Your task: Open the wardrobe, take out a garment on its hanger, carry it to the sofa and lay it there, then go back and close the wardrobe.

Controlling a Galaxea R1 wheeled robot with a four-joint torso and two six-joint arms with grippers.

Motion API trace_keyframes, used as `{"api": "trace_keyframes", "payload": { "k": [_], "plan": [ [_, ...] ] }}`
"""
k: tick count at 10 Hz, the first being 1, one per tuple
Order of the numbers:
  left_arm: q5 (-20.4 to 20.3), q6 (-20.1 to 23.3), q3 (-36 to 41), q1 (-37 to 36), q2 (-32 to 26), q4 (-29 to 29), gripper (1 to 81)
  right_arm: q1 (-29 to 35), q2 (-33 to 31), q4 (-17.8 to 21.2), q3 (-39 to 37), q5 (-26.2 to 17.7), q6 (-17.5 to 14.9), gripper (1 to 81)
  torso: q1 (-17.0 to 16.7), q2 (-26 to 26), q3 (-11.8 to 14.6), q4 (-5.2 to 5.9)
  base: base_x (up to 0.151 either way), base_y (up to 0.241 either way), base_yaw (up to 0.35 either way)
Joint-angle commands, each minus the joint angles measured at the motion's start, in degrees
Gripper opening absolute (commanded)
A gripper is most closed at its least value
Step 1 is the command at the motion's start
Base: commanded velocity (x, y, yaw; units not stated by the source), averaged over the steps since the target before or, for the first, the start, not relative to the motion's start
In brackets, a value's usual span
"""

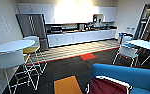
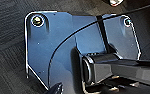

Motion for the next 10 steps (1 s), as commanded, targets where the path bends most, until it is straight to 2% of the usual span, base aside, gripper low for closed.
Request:
{"api": "trace_keyframes", "payload": {
  "k": [1,8,10],
  "plan": [
    [2.3,-0.2,0.3,-2.5,-0.3,-0.8,81.1,2.1,1.3,0.2,1.2,-3.8,-0.5,81.1,0.0,0.0,0.0,0.00,0.000,0.000,0.301],
    [2.3,-0.2,0.6,-2.0,-0.7,-0.7,81.1,1.7,0.3,0.4,1.2,-3.7,-0.3,81.1,0.0,0.0,0.0,0.00,0.000,0.000,0.301],
    [2.2,-0.2,0.9,-1.7,-1.0,-0.7,81.1,1.4,-2.2,-0.2,6.1,-3.6,-0.7,81.1,0.0,0.0,0.0,0.00,0.000,0.000,0.301]
  ]
}}
